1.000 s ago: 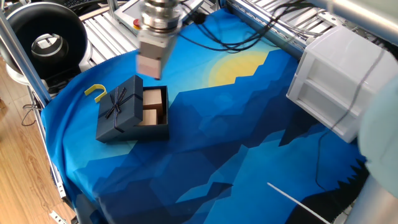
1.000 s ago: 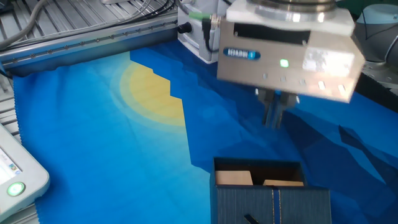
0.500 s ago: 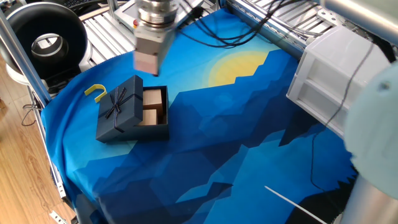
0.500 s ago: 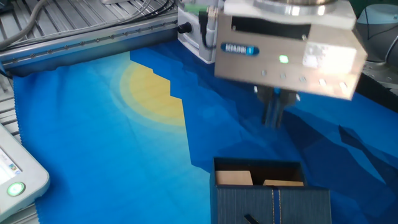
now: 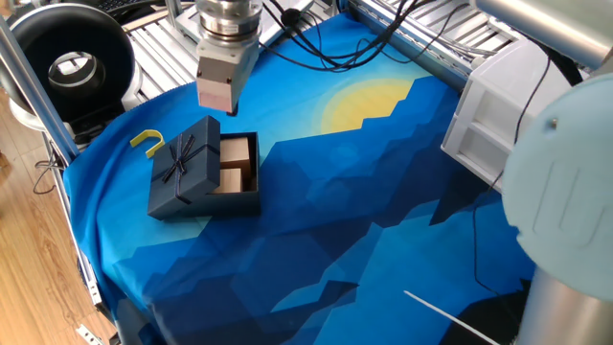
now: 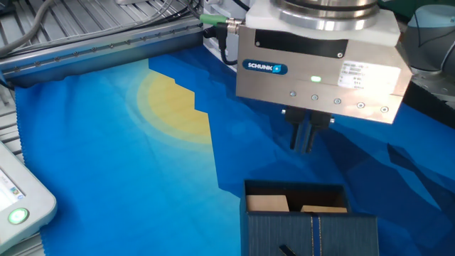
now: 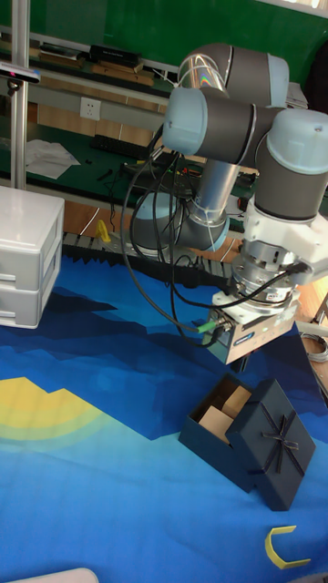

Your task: Slide the outer casing onto the gift box

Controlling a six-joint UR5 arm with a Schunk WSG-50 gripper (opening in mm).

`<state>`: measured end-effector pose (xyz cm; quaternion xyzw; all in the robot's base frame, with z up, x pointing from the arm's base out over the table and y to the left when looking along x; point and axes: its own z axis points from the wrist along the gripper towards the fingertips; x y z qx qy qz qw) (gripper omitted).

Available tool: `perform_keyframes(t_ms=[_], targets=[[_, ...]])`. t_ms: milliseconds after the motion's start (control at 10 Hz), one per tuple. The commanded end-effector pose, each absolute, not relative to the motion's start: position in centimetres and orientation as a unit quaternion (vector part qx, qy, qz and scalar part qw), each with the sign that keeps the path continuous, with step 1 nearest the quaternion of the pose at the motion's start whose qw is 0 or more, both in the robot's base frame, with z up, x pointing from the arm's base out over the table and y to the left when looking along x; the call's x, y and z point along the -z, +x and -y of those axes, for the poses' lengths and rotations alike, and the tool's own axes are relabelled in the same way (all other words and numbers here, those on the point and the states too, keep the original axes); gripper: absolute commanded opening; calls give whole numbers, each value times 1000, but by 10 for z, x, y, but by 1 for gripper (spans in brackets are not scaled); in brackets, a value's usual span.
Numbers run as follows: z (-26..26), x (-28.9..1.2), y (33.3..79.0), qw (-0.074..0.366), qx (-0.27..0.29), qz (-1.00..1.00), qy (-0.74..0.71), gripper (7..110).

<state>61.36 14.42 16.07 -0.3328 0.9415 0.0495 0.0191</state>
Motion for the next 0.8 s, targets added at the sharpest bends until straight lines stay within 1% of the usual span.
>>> perform_keyframes(t_ms=[0, 200, 300, 500, 600, 700], targets=[[-160, -163, 610, 20, -82, -930, -357, 7], [-148, -162, 609, 10, -61, -936, -347, 7], [-152, -162, 621, 25, -58, -941, -331, 7], [-200, -163, 670, 52, -77, -946, -311, 7], [-223, -163, 688, 60, -83, -947, -305, 7], [-240, -162, 702, 58, -80, -947, -305, 7]])
